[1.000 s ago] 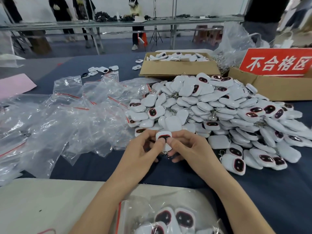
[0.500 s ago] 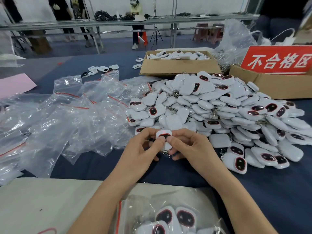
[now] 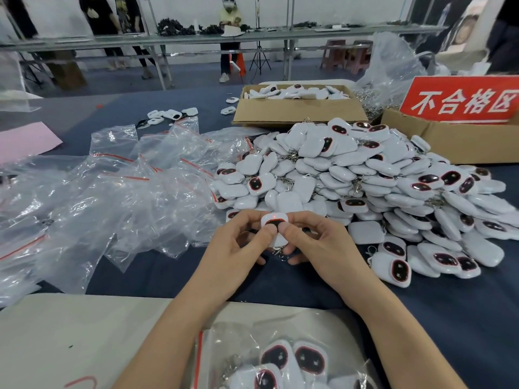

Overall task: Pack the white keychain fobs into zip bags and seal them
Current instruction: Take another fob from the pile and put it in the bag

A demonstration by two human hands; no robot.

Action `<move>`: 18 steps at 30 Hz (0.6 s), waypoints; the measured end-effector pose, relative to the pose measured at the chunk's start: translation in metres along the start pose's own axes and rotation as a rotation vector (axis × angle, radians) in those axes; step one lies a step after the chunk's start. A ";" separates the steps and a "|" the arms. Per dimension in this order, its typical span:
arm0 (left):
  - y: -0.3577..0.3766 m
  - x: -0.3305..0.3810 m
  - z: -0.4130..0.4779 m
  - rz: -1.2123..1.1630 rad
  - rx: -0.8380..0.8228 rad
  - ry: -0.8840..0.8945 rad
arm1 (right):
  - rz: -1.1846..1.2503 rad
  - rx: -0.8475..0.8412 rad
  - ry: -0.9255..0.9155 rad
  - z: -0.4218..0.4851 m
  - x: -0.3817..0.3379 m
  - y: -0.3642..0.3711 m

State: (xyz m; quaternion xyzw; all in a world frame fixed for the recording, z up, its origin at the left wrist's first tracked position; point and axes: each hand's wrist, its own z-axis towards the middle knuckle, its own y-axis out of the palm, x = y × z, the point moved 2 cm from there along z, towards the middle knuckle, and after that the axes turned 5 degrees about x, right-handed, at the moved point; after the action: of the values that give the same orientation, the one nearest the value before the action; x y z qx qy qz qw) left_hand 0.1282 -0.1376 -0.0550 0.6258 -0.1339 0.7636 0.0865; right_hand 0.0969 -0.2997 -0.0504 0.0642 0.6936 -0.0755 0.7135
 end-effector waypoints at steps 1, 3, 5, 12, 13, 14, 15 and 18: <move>0.000 0.000 0.000 0.000 0.003 0.002 | 0.002 0.002 0.002 0.000 0.000 0.000; 0.000 0.001 0.000 -0.005 0.009 0.003 | 0.002 0.005 0.004 0.000 0.000 0.000; 0.000 0.001 0.000 -0.011 0.014 0.003 | 0.004 0.006 0.002 0.001 0.001 0.001; 0.001 0.004 -0.003 0.007 -0.005 0.004 | 0.038 0.007 0.007 0.002 0.002 0.003; 0.001 0.003 -0.003 0.012 -0.006 0.001 | 0.039 0.005 0.008 0.002 0.002 0.003; 0.001 0.003 -0.002 0.025 -0.003 -0.001 | 0.040 0.004 0.009 0.002 0.003 0.003; 0.001 0.002 -0.002 0.043 0.001 0.000 | 0.040 0.005 0.010 0.002 0.003 0.003; 0.001 -0.001 -0.001 0.079 0.011 0.003 | 0.044 0.012 0.015 0.002 0.004 0.003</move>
State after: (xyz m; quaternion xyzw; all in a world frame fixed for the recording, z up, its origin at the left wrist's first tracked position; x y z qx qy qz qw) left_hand 0.1270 -0.1379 -0.0560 0.6193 -0.1542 0.7680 0.0532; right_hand 0.0997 -0.2970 -0.0541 0.0844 0.6970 -0.0635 0.7093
